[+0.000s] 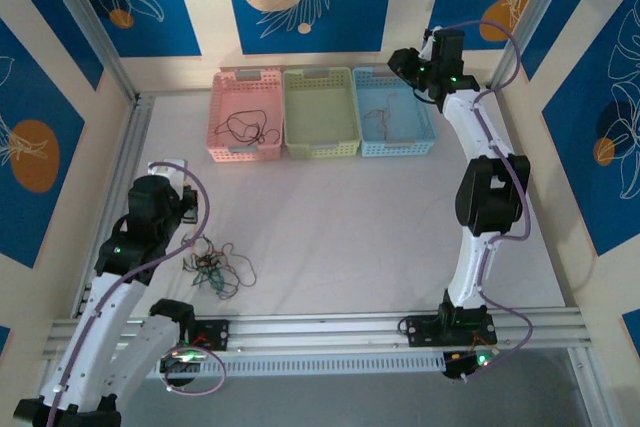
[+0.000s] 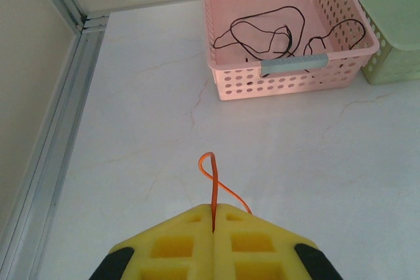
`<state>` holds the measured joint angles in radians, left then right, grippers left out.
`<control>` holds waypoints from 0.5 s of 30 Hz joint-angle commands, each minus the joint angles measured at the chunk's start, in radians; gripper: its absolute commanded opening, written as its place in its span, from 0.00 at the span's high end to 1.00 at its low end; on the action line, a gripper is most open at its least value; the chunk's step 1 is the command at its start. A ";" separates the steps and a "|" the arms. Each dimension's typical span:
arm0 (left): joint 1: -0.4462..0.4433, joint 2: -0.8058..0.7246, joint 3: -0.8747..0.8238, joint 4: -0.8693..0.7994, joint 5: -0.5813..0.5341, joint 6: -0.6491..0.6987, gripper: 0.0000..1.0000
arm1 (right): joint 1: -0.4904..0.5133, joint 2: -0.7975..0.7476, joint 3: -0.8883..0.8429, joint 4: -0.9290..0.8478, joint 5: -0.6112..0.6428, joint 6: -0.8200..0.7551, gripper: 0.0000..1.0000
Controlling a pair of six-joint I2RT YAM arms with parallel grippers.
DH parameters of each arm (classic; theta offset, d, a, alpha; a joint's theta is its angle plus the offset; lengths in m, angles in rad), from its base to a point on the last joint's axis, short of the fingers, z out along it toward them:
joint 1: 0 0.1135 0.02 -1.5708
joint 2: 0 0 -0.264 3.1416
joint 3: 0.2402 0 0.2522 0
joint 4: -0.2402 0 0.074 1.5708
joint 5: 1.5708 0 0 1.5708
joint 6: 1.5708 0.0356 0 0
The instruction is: Untangle the cables
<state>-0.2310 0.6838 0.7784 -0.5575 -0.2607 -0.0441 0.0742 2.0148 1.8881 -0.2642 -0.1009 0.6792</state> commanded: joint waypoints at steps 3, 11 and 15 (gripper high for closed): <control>-0.013 -0.005 0.005 0.031 0.044 -0.002 1.00 | 0.115 -0.117 0.010 -0.171 0.267 -0.104 0.44; -0.035 -0.036 0.000 0.078 0.269 -0.018 1.00 | 0.273 -0.533 -0.448 0.032 0.160 -0.223 0.42; -0.057 -0.034 -0.011 0.144 0.518 -0.055 1.00 | 0.320 -0.727 -0.797 0.230 -0.003 -0.179 0.44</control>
<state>-0.2672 0.6556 0.7765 -0.4915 0.0387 -0.0624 0.3840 1.3369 1.2533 -0.1749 0.0105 0.5034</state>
